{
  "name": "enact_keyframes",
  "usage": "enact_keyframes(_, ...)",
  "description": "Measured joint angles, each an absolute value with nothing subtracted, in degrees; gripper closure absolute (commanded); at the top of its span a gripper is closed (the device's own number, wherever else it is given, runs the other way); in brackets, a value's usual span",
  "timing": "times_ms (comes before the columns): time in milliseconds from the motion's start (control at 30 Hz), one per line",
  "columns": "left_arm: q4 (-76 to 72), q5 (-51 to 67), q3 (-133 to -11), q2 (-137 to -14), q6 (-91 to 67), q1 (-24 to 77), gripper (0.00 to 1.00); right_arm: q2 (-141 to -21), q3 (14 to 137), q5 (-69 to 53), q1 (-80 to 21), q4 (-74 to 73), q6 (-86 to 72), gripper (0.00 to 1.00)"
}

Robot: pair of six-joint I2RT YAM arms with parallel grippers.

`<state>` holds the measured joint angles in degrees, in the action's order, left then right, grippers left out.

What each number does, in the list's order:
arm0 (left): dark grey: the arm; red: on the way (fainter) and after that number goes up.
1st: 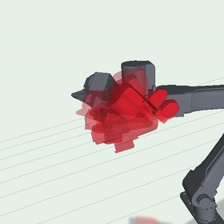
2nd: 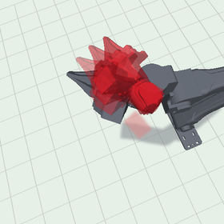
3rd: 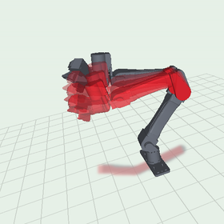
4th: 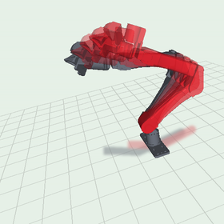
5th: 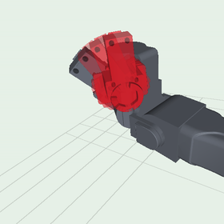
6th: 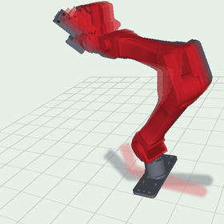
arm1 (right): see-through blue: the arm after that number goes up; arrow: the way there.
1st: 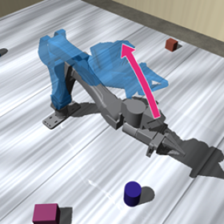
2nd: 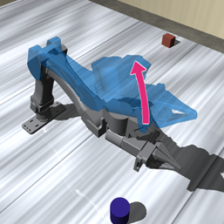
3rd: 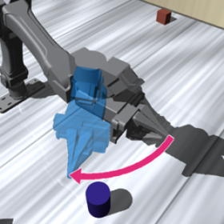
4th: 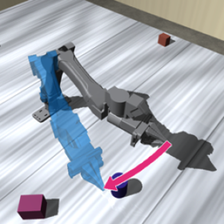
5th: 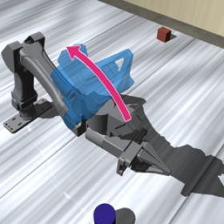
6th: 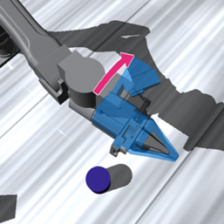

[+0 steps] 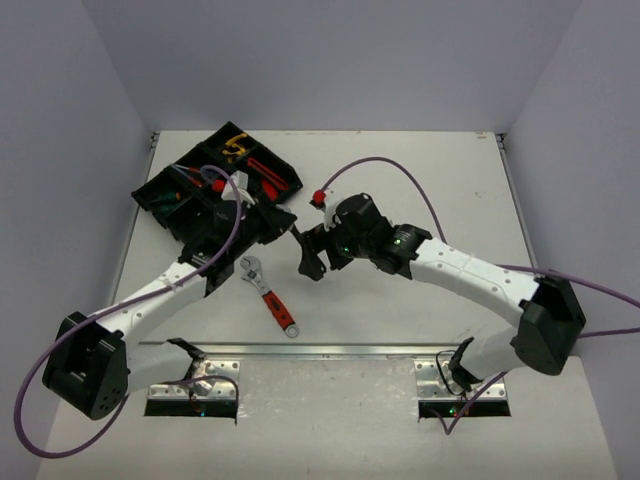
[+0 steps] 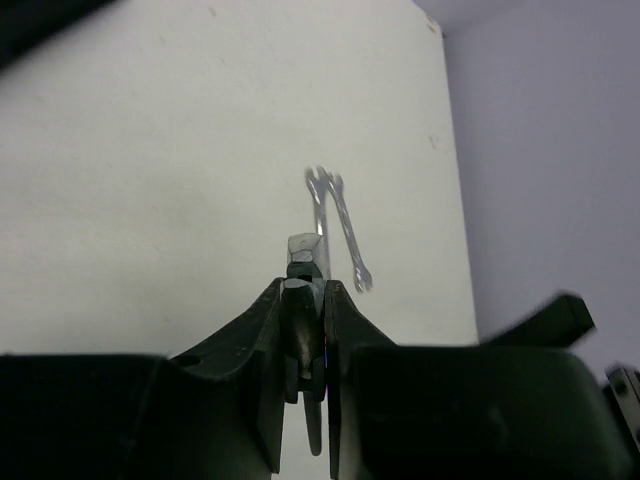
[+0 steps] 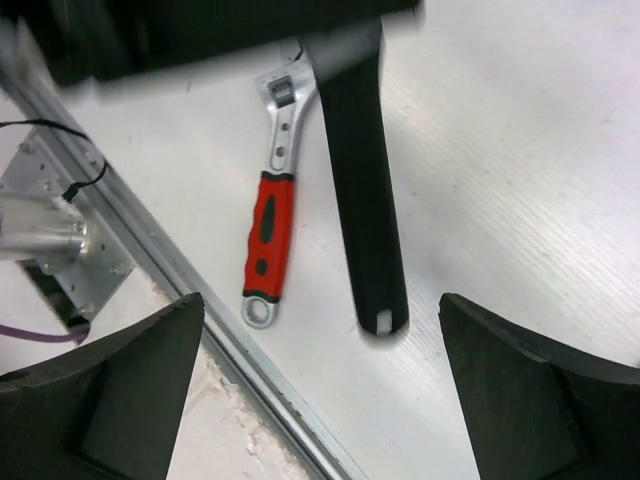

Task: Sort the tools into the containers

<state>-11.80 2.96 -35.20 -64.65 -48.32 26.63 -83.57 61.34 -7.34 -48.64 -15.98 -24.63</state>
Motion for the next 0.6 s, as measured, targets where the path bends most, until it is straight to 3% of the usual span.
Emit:
enact_keyframes(233, 1.8, -11.02, -51.94, -74.06, -39.21, 12.58, 1.0, -69.01, 54.97, 1.49, -46.44, -17.7, -24.67, 0.01)
enact_keyframes(600, 8.4, -20.52, -64.24, -87.67, -37.72, 1.87, 1.0, -62.7, 46.4, 2.98, -44.12, -19.12, -23.97, 0.01)
